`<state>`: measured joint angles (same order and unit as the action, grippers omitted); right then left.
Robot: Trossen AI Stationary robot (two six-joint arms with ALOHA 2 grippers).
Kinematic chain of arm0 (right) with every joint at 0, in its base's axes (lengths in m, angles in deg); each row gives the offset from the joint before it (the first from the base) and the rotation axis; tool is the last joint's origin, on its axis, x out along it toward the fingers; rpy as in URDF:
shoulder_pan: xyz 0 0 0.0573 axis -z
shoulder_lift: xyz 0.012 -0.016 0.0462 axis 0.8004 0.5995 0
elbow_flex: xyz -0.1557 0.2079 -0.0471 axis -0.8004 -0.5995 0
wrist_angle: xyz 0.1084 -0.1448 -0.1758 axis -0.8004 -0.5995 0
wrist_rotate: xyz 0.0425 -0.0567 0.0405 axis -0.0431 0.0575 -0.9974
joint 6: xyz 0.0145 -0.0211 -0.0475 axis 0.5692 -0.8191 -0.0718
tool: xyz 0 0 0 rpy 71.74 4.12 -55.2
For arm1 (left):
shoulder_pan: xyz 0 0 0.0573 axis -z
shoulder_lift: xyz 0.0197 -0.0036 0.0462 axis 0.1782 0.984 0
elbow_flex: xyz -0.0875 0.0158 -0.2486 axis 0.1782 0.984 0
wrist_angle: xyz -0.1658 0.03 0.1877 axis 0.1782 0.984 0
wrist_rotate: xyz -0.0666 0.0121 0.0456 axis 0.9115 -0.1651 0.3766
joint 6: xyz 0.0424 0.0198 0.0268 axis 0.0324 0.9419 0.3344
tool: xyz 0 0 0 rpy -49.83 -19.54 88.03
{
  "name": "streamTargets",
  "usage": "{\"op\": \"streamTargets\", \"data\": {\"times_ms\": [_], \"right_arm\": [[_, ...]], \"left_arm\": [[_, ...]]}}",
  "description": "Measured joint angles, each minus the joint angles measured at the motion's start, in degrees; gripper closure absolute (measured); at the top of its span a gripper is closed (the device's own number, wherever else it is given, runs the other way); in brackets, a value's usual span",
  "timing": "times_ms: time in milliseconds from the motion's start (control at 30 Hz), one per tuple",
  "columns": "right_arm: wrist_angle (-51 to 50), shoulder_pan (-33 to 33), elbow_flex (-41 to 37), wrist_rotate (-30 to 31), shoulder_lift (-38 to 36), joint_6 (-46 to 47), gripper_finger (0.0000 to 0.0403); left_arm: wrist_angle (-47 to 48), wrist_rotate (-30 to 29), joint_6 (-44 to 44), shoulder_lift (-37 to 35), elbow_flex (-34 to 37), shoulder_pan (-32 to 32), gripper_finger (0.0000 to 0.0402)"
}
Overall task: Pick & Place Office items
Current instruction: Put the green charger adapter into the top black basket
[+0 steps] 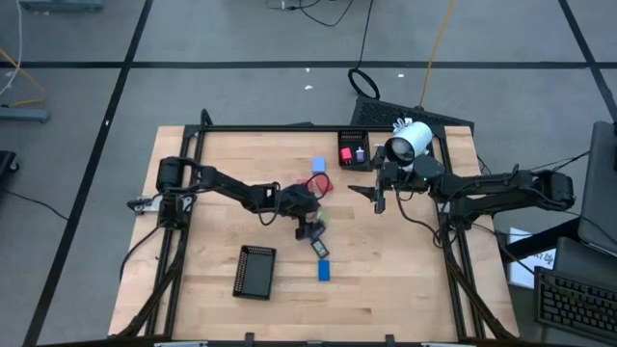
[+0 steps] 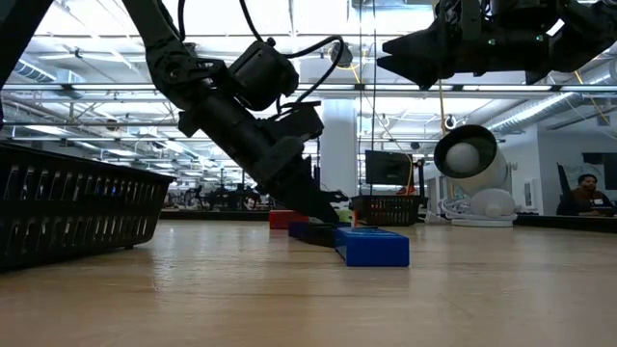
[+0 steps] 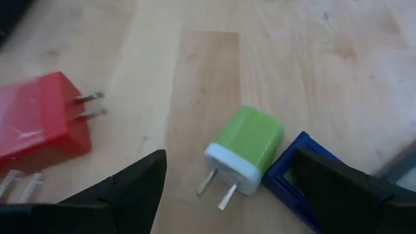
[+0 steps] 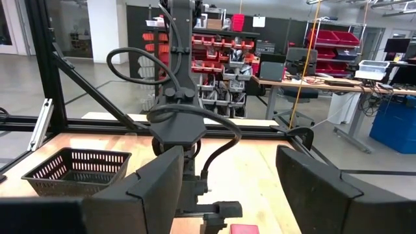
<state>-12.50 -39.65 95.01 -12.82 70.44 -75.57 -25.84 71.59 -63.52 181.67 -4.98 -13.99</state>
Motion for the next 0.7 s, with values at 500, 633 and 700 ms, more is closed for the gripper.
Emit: {"op": "streamTargets", "data": {"times_ms": [500, 633, 700], "right_arm": [[-0.02, 0.00, 0.00, 0.00, 0.00, 0.00, 0.0165], [-0.02, 0.00, 0.00, 0.00, 0.00, 0.00, 0.0165], [-0.02, -0.01, 0.00, 0.00, 0.00, 0.00, 0.0165]], "left_arm": [[-4.31, -8.10, 2.51, -0.02, 0.02, -0.08, 0.0064], [-6.90, -8.10, 2.26, -0.02, 0.02, -0.07, 0.0064], [-7.13, -8.88, 2.34, -0.02, 0.02, -0.07, 0.0064]]}}
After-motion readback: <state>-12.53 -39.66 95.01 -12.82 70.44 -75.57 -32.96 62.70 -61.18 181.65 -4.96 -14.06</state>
